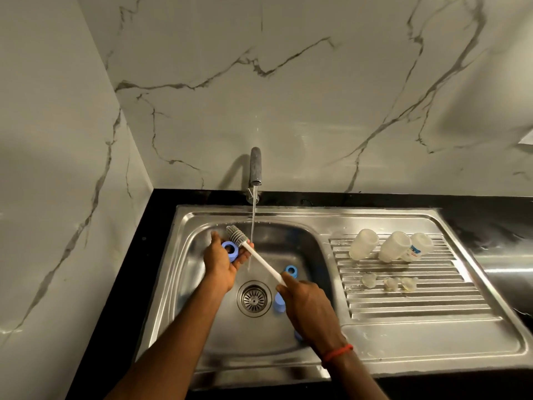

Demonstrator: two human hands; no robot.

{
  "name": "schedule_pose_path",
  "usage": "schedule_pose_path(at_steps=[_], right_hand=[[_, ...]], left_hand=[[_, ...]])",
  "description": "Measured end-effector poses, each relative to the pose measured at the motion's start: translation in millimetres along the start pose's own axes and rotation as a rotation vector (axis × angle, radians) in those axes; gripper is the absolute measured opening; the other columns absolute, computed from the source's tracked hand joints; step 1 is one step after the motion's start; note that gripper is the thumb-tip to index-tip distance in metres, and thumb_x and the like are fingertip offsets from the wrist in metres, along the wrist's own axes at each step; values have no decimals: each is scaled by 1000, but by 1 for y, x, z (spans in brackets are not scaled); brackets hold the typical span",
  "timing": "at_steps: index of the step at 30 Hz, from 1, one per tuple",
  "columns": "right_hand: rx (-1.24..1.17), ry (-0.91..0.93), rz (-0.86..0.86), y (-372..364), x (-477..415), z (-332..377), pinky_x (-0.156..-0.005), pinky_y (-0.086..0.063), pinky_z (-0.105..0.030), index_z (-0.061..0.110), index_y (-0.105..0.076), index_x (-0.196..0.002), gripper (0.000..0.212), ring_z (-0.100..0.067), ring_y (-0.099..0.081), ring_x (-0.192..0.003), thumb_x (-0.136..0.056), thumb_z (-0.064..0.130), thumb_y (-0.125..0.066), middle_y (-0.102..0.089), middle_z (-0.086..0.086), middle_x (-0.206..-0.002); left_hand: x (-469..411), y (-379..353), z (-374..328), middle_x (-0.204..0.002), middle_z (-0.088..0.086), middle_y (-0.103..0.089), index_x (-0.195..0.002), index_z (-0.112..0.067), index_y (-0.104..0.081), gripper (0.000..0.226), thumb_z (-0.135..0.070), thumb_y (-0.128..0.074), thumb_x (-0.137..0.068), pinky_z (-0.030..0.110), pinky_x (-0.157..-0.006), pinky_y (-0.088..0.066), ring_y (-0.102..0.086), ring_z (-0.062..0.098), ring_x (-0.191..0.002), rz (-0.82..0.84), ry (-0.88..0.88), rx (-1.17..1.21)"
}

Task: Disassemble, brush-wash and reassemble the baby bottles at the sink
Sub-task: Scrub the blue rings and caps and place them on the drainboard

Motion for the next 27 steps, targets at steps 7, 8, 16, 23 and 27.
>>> schedule_pose_path(at_steps=[7, 8, 16, 23, 27], right_hand=[[-182, 7, 62, 7, 11, -15, -56, -42, -31, 27, -62, -102, 29, -10, -52, -56, -97, 49, -43, -46, 10, -62], [-226, -32, 20, 8, 10, -21, -56, -42, -30, 27, -66, -103, 26, -6, -51, -54, -98, 45, -48, -47, 11, -59], [-138, 24, 13, 4, 7, -12, -57, -48, -35, 29, -67, -110, 36, -21, -62, -66, -95, 51, -42, -66, 3, -76], [-171, 15, -30, -11, -12, 10, -62, -55, -38, 23, -64, -124, 52, -17, -67, -69, -98, 56, -32, -71, 0, -80], [-251, -5, -6, -10, 10, 10, -62, -51, -29, 24, -67, -124, 35, -19, -69, -73, -97, 44, -55, -73, -1, -83]], left_hand=[[-7, 16, -20, -80, 11, -61, -82, -6, -59, 53, -47, -36, -106, 31, -64, -57, -61, 21, -71, -136, -41, 155], [-7, 19, -21, -77, 7, -58, -80, -8, -59, 48, -43, -39, -106, 25, -54, -53, -56, 16, -66, -131, -29, 173], [3, 4, -18, -70, 9, -69, -90, -6, -64, 28, -20, -44, -104, 33, -81, -50, -59, 20, -76, 54, 39, 254], [4, 0, 2, -75, 5, -60, -92, -11, -62, 21, -24, -50, -104, 27, -73, -53, -57, 13, -69, 35, -6, 232], [1, 5, -11, -71, 4, -64, -96, -9, -62, 32, -35, -46, -105, 26, -59, -58, -65, 11, -59, 3, -75, 296]])
Point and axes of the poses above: each hand's wrist, its own x-axis away from the middle knuckle, its own y-axis out of the back of the hand, z = x × y, the point moved 3 cm from there along -x, towards the middle knuckle
